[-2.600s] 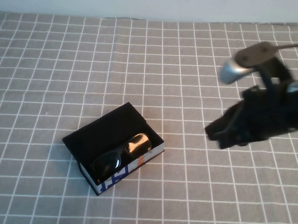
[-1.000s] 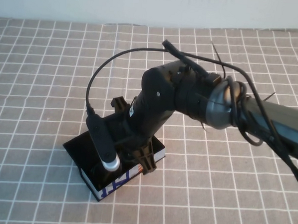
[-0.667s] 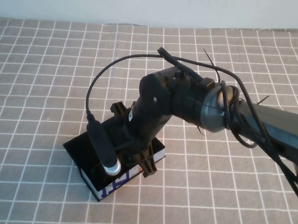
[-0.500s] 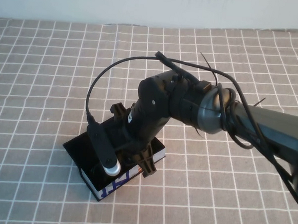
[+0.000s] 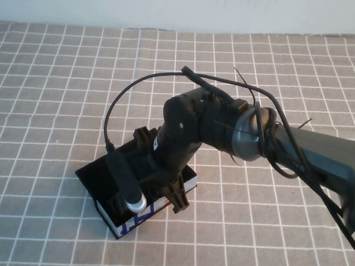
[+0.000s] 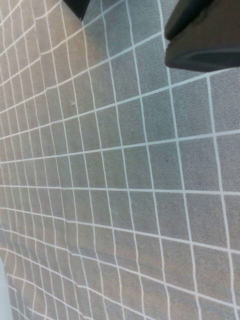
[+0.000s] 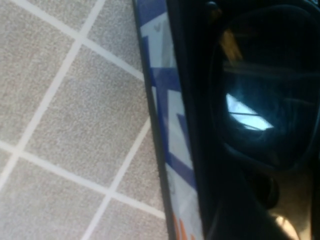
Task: Take glasses out of glasses case
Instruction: Pick up the glasses from the glasses case
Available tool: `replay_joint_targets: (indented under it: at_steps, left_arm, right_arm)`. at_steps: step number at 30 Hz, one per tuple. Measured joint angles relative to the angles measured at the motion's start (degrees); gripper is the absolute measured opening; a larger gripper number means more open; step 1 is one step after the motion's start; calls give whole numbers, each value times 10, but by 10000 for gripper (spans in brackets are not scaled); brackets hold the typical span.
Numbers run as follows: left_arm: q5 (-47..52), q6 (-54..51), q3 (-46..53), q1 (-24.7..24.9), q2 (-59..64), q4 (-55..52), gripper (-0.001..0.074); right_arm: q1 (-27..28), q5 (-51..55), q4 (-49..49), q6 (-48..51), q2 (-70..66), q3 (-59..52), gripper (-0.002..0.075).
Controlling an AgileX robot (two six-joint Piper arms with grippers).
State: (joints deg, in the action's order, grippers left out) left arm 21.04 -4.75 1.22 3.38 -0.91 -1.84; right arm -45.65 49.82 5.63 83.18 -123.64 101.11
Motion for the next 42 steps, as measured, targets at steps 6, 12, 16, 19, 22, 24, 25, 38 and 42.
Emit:
replay_joint_targets:
  at_steps: [6, 12, 16, 19, 22, 24, 25, 38, 42]
  left_arm:
    - [0, 0, 0, 0, 0, 0, -5]
    - [0, 0, 0, 0, 0, 0, -4]
    - [0, 0, 0, 0, 0, 0, -4]
    - [0, 0, 0, 0, 0, 0, -4]
    - [0, 0, 0, 0, 0, 0, -5]
    - [0, 0, 0, 0, 0, 0, -4]
    - [0, 0, 0, 0, 0, 0, -4]
    - [0, 0, 0, 0, 0, 0, -5]
    - [0, 0, 0, 0, 0, 0, -4]
  right_arm:
    - [0, 14, -2, 0, 0, 0, 181]
    - [0, 27, -24, -17, 5, 6, 40]
    - [-1, 29, -34, -28, 8, 6, 12]
    - [-1, 37, -38, -37, 12, 7, 9]
    - [-1, 65, -42, -56, 13, 24, 8]
    - [-1, 93, -36, -68, 17, 46, 8]
    - [-1, 109, -31, -71, 19, 56, 8]
    - [-1, 209, -1, -302, 47, 224, 7]
    - [-1, 213, -30, -402, 56, 239, 7]
